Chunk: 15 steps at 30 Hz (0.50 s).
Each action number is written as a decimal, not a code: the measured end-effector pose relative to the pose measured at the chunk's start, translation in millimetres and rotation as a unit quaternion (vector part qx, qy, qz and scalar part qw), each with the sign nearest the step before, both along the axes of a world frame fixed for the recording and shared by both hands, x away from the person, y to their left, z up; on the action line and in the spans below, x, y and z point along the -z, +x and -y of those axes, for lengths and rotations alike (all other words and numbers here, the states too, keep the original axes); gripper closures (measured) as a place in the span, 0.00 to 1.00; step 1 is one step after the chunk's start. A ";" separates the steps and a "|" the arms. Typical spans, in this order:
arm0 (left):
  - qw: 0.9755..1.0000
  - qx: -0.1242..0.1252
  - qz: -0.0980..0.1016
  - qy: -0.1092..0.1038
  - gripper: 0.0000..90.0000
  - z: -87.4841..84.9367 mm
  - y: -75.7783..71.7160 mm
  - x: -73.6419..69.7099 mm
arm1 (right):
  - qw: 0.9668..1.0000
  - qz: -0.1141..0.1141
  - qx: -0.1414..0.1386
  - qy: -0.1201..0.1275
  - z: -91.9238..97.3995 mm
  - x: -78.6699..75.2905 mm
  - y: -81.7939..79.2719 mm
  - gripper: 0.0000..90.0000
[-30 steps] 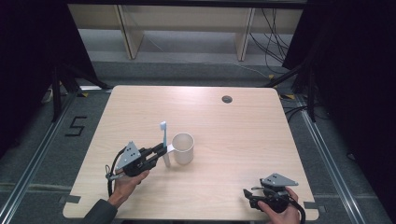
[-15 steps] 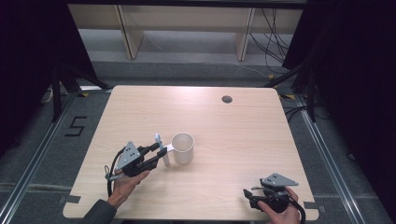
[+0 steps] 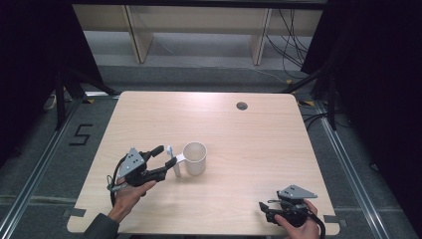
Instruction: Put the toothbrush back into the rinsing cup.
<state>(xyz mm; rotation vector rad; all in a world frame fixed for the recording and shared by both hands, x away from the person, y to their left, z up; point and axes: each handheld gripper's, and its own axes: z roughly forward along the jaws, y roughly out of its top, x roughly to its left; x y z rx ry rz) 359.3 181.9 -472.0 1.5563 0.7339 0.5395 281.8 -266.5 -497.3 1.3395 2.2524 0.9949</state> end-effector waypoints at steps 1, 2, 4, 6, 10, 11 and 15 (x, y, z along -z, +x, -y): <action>1.000 -0.002 -0.003 0.006 0.37 -0.8 -1.1 -1.1 | 1.000 0.009 -0.006 -0.005 1.1 1.0 1.1 0.26; 1.000 -0.002 -0.002 0.009 0.37 -1.4 -1.5 -1.9 | 1.000 0.002 -0.001 -0.001 0.1 0.2 0.3 0.26; 1.000 -0.004 -0.004 0.009 0.35 -2.3 -2.1 -3.6 | 1.000 0.002 -0.004 -0.002 0.1 0.6 0.6 0.26; 1.000 0.002 -0.009 0.004 0.34 -3.8 -2.4 -5.3 | 1.000 0.000 0.000 0.000 -0.1 0.0 -0.1 0.26; 1.000 0.007 -0.024 0.001 0.30 -6.6 -4.1 -9.5 | 1.000 0.002 -0.003 -0.002 0.3 0.7 0.7 0.26; 1.000 0.007 -0.026 0.000 0.29 -7.1 -4.1 -10.1 | 1.000 -0.002 0.002 -0.001 -0.1 0.2 -0.1 0.26; 0.999 0.003 -0.032 -0.001 0.25 -11.4 -7.8 -11.5 | 1.000 0.002 -0.008 0.000 0.3 1.1 1.2 0.26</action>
